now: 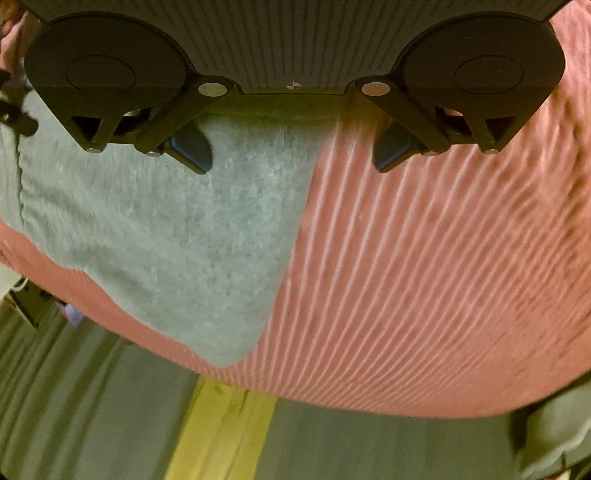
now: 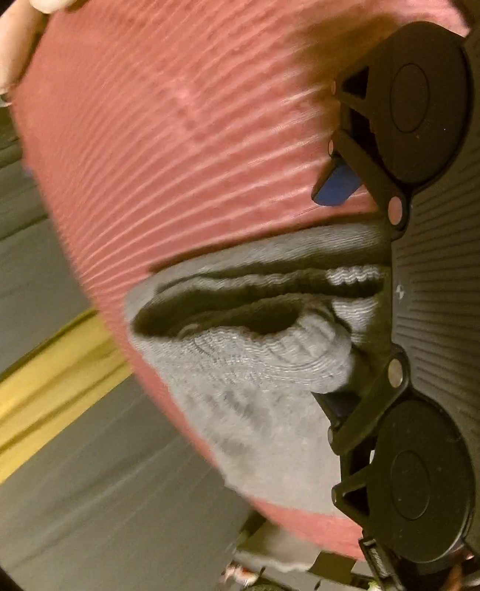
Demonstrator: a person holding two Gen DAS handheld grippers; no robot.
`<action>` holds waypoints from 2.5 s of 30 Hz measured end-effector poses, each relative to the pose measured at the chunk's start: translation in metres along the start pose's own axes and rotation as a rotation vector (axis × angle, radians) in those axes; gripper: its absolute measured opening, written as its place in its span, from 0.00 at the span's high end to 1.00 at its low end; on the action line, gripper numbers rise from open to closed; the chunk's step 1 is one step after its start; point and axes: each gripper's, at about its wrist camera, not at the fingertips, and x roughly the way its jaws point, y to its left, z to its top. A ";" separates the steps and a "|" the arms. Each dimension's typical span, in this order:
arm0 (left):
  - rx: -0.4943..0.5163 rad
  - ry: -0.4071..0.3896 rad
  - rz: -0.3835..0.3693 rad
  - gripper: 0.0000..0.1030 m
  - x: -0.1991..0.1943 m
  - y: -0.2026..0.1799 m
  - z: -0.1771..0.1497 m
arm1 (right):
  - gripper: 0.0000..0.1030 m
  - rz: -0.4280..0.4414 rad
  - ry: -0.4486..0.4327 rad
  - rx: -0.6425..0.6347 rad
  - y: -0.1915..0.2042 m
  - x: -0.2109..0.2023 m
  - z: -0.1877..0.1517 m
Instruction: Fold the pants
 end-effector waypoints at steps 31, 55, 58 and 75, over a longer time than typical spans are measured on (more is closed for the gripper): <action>-0.137 0.217 -0.231 0.02 -0.011 0.045 0.003 | 0.04 -0.028 -0.091 0.007 0.012 -0.012 -0.028; 0.055 0.237 -0.416 0.10 0.044 0.026 0.057 | 0.04 0.128 0.158 0.047 -0.002 0.023 0.039; 0.082 0.246 -0.490 0.08 0.056 0.018 0.063 | 0.04 0.173 0.240 0.021 -0.006 0.032 0.056; 0.112 0.214 -0.513 0.29 0.073 0.011 0.065 | 0.34 0.283 0.242 -0.051 0.005 0.057 0.067</action>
